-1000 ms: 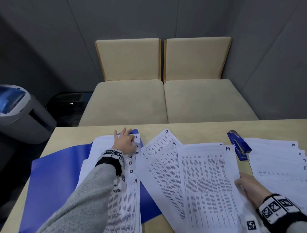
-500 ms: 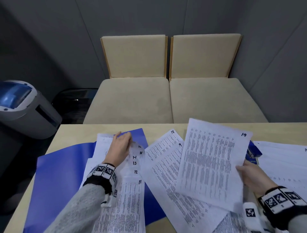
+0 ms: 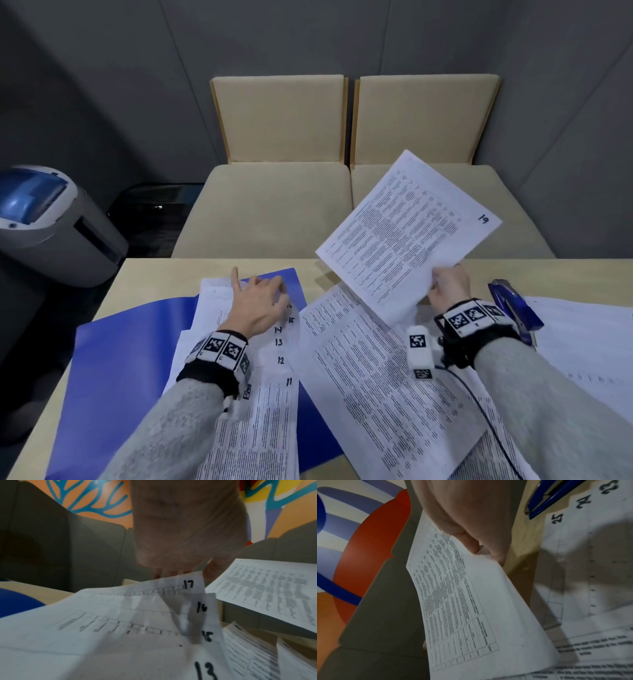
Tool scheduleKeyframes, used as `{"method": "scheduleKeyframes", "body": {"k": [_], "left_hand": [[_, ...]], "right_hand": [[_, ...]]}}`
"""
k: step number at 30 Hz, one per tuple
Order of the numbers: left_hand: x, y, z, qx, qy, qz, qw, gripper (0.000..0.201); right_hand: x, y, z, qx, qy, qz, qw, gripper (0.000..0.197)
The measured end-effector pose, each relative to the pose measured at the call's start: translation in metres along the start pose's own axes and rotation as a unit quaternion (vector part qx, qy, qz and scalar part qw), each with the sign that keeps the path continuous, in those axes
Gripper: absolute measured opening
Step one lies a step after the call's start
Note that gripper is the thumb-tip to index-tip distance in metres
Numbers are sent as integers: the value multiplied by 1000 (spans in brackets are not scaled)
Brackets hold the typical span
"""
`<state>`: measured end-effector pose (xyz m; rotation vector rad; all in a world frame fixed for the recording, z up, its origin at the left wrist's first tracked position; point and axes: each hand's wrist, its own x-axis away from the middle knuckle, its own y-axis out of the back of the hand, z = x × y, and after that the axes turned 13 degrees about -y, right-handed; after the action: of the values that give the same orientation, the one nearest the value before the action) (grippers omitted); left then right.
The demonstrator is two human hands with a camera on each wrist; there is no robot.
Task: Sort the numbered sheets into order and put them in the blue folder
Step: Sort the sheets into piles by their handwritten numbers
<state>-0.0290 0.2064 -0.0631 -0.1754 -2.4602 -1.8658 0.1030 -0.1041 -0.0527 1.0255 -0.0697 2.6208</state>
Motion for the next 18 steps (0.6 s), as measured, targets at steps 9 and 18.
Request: {"method": "scheduleKeyframes", "body": {"k": [9,18], "left_hand": [[-49,-41,-47,-97,-2,105,990,56],[-35,-31,-60,-114,-154,-156,969,9]], "right_hand": [[-7,30,7,-78,34,-14,996,39],[-2,50,36,-157,64,-11,986,41]]}}
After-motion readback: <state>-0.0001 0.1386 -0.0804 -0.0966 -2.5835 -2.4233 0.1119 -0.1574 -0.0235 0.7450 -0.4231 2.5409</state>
